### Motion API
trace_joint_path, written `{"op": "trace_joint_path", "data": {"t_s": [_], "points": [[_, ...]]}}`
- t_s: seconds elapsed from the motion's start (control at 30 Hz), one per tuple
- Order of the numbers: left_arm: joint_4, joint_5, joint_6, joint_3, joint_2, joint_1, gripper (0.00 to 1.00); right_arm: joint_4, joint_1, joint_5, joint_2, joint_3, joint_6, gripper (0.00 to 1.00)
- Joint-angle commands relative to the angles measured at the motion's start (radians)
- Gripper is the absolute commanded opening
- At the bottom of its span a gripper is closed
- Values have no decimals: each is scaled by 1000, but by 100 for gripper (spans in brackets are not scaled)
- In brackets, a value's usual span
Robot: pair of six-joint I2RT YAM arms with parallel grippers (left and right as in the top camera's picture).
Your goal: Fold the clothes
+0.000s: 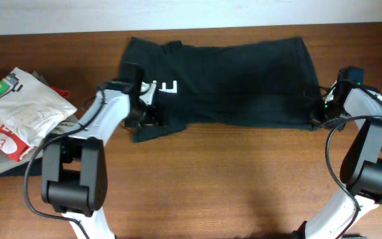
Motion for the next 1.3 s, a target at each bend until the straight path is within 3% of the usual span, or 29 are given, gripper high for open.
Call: {"op": "trace_joint_path", "data": {"t_s": [0.0, 0.13, 0.2, 0.37, 0.53, 0.57, 0.6, 0.87, 1.1, 1.27], "points": [[11, -124, 24, -23, 9, -71, 89, -24, 0, 24, 30, -47, -3, 4], [37, -130, 24, -35, 9, -128, 89, -27, 0, 24, 30, -47, -3, 4], [84, -130, 24, -35, 9, -140, 77, -27, 0, 23, 30, -47, -3, 4], [139, -124, 23, -56, 55, -163, 62, -27, 0, 23, 30, -47, -3, 4], [203, -130, 23, -55, 61, -224, 62, -27, 0, 23, 30, -47, -3, 4], [204, -167, 23, -55, 61, -231, 62, -27, 0, 23, 30, -47, -3, 4], [205, -325, 23, -55, 61, -262, 62, -27, 0, 23, 30, -47, -3, 4], [216, -508, 23, -55, 61, -357, 62, -27, 0, 23, 30, -47, -3, 4], [266, -529, 23, -55, 61, -367, 61, -27, 0, 23, 30, -47, -3, 4], [265, -491, 23, -56, 85, -391, 50, -27, 0, 23, 30, -47, -3, 4]]}}
